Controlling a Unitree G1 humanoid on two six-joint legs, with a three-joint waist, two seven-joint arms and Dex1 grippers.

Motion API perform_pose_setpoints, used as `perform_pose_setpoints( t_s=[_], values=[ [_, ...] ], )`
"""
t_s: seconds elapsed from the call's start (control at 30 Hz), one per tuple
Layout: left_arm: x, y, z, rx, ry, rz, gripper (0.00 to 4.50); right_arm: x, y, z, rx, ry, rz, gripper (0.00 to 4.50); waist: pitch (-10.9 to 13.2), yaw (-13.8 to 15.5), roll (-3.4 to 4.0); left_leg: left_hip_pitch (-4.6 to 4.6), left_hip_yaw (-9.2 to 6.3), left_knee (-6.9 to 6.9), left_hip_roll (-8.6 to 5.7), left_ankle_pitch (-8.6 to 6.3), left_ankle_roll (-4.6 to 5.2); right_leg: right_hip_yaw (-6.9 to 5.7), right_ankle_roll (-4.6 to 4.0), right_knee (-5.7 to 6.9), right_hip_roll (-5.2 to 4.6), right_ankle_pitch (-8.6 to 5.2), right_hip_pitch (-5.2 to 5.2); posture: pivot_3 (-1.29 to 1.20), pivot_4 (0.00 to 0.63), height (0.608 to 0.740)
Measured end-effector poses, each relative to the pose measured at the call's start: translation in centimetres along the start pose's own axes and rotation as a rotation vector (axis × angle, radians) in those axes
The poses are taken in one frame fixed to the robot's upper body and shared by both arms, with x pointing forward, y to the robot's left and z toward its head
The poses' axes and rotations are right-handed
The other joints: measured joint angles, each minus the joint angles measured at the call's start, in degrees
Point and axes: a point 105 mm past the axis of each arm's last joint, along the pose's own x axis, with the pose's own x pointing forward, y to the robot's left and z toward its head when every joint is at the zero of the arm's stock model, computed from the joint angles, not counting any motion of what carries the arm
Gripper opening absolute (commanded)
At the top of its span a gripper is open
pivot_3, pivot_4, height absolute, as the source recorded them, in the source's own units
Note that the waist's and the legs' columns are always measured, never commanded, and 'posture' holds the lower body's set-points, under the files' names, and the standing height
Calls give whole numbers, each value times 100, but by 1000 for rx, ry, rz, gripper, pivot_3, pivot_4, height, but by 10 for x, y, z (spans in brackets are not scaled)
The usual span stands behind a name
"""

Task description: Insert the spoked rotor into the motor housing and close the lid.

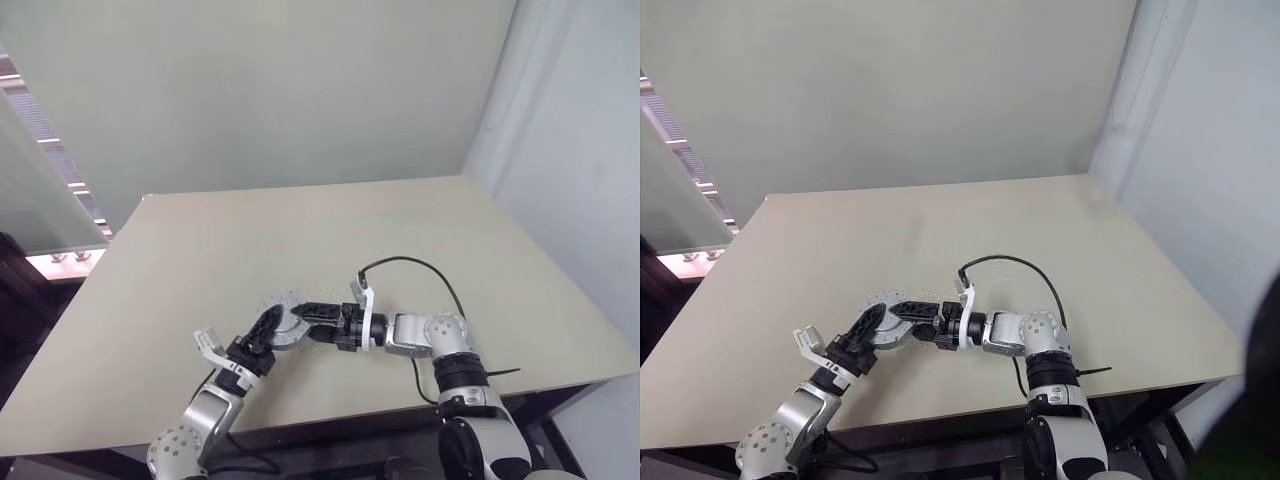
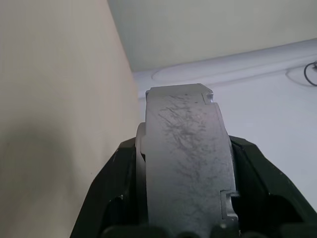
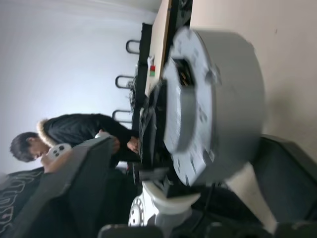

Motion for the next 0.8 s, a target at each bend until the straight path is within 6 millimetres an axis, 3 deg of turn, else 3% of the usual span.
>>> perform_pose_setpoints(
  t_s=[0.23, 0.33, 0.57, 0.8],
  values=[
    [6, -4, 10, 57, -42, -2, 2047, 7, 2, 2, -165, -45, -23, 4500, 0, 1, 0, -1, -1, -1, 0, 0, 0, 0, 0, -1, 0, 0, -1, 0, 0, 740],
    [8, -3, 33, 201, -119, 56, 2045, 11, 2, -1, -394, -56, -52, 4500, 0, 4, 0, 0, 0, -1, 0, 0, -1, 0, 1, 0, 1, 0, -1, 0, 0, 740],
    [-10, 16, 108, 590, -349, 367, 2037, -1, 5, 8, -943, -104, -114, 4500, 1, 27, -10, 1, -1, -4, -2, 1, -3, 2, 1, -1, 0, 1, -2, 0, 0, 740],
    [-21, 29, 128, 730, -375, 501, 2037, 3, 3, -6, -1181, -47, -97, 4500, 10, 85, -44, -1, 0, -3, -4, 0, -4, 5, 1, -2, -4, 2, -3, 0, 0, 740]
  ],
)
